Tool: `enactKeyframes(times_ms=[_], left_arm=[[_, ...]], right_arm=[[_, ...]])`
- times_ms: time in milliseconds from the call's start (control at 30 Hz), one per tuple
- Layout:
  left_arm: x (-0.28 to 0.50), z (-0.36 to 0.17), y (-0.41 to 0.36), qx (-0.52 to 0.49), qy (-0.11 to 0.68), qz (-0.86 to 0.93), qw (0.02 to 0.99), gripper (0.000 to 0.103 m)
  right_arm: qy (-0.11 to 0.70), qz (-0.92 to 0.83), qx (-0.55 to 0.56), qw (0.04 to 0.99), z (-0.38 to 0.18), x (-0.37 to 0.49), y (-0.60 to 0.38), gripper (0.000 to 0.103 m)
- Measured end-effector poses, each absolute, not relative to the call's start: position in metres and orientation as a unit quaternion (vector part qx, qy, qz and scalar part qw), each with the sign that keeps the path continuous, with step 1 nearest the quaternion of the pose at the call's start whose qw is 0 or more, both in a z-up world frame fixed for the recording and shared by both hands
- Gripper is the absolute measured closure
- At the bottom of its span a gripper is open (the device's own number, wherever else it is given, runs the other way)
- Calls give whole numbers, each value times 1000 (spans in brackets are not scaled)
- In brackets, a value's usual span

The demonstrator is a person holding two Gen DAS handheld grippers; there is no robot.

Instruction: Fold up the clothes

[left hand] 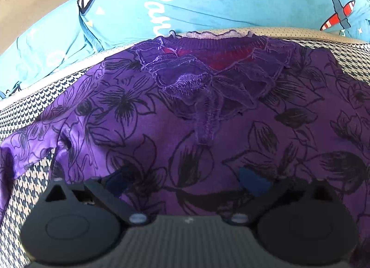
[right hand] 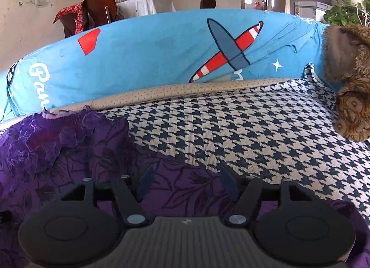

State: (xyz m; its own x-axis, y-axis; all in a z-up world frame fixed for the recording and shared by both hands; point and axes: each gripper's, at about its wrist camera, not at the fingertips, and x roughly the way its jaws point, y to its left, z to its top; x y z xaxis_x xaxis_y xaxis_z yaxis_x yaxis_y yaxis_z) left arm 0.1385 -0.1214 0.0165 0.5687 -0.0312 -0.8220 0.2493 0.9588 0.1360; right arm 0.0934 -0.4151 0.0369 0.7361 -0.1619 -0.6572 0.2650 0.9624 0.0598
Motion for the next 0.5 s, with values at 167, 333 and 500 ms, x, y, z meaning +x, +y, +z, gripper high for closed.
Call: enactKeyframes(times_ms=[167, 333, 500], left_arm=[[138, 13, -122, 124, 460, -81, 875, 0], [140, 10, -123, 127, 463, -81, 874, 0], [139, 9, -124, 129, 461, -82, 874, 0]], right_arm=[[355, -115, 72, 925, 21, 104, -413, 26], [352, -105, 25, 930, 15, 110, -395, 48], [352, -77, 30, 932, 17, 111, -389, 94]])
